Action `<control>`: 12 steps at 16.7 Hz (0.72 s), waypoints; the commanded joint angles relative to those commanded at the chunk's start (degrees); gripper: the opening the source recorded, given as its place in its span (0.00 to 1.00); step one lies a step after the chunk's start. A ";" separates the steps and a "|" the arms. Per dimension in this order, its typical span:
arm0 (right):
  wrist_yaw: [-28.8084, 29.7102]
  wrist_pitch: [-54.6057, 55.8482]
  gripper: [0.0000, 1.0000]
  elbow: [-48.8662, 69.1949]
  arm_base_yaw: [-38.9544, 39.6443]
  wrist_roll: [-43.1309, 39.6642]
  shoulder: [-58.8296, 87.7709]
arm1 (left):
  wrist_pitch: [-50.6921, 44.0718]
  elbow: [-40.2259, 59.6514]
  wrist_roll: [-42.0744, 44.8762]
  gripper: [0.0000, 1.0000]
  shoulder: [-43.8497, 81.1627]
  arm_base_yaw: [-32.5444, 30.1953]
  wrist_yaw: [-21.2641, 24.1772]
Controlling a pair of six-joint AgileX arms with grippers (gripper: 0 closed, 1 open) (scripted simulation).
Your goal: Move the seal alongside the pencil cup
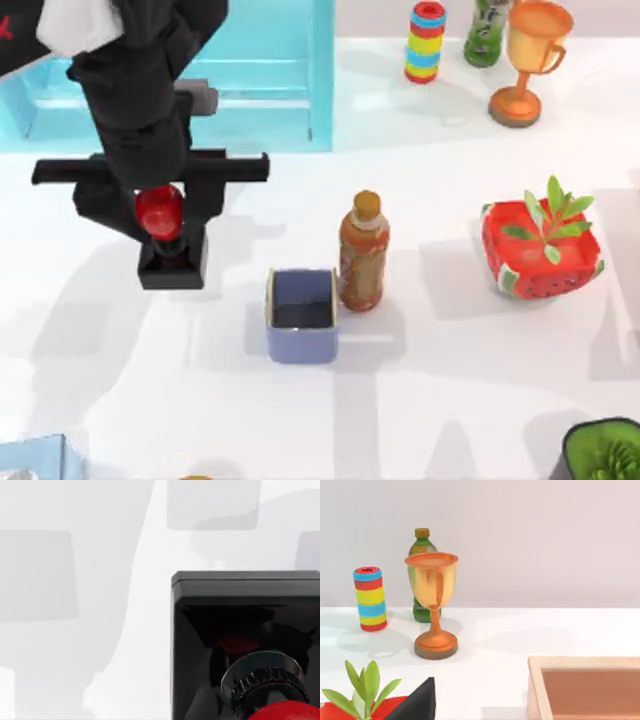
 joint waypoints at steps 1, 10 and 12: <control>0.00 0.00 1.00 0.00 0.00 0.00 0.00 | 1.73 -0.12 -1.32 0.00 1.53 -1.35 0.00; 0.00 0.00 1.00 0.00 0.00 0.00 0.00 | 5.09 -1.31 -2.88 0.00 3.46 -2.91 0.01; 0.00 0.00 1.00 0.00 0.00 0.00 0.00 | 6.22 -2.33 -2.93 0.00 3.76 -2.97 0.03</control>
